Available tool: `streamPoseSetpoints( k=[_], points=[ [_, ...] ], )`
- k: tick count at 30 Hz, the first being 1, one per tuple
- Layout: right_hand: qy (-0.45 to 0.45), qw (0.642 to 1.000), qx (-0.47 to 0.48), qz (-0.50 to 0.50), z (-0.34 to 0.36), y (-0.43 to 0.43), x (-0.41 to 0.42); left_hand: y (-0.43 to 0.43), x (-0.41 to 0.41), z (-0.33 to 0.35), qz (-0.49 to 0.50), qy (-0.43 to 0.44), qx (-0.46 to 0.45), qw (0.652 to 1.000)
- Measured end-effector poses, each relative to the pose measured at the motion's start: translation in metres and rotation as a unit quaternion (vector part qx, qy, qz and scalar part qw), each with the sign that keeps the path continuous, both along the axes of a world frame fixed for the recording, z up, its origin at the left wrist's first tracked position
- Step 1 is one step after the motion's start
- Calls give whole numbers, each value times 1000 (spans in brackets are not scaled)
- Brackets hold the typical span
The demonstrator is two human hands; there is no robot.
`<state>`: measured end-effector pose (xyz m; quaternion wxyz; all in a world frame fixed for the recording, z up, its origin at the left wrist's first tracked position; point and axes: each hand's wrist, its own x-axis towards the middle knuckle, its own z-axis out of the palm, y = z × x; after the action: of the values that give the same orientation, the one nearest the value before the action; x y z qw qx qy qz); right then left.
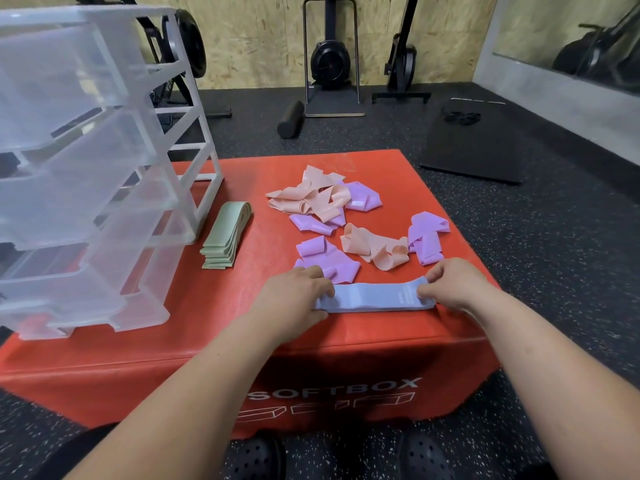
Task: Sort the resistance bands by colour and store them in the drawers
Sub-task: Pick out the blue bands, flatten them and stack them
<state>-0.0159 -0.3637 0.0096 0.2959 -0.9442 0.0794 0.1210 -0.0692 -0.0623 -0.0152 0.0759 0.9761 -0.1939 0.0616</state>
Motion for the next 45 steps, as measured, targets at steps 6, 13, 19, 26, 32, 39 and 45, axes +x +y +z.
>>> streamPoseSetpoints(
  k=[6,13,19,26,32,39,45],
  points=[
    [-17,973,220,-70,12,3,-2,3,4,1,27,45,-74,996],
    [-125,965,230,-4,33,38,-13,-27,2,27,81,135,-385,909],
    [-191,963,179,69,36,85,-31,-51,-6,48,135,292,-627,709],
    [-179,946,144,227,27,97,-42,-30,-4,42,197,239,-592,744],
    [-143,941,18,306,9,93,-28,-2,-3,46,230,231,-560,762],
    [-125,940,-6,317,-10,111,-17,41,-11,47,270,200,-557,760],
    [-159,921,-29,355,-15,131,-13,74,-14,36,344,155,-492,784]
  ],
)
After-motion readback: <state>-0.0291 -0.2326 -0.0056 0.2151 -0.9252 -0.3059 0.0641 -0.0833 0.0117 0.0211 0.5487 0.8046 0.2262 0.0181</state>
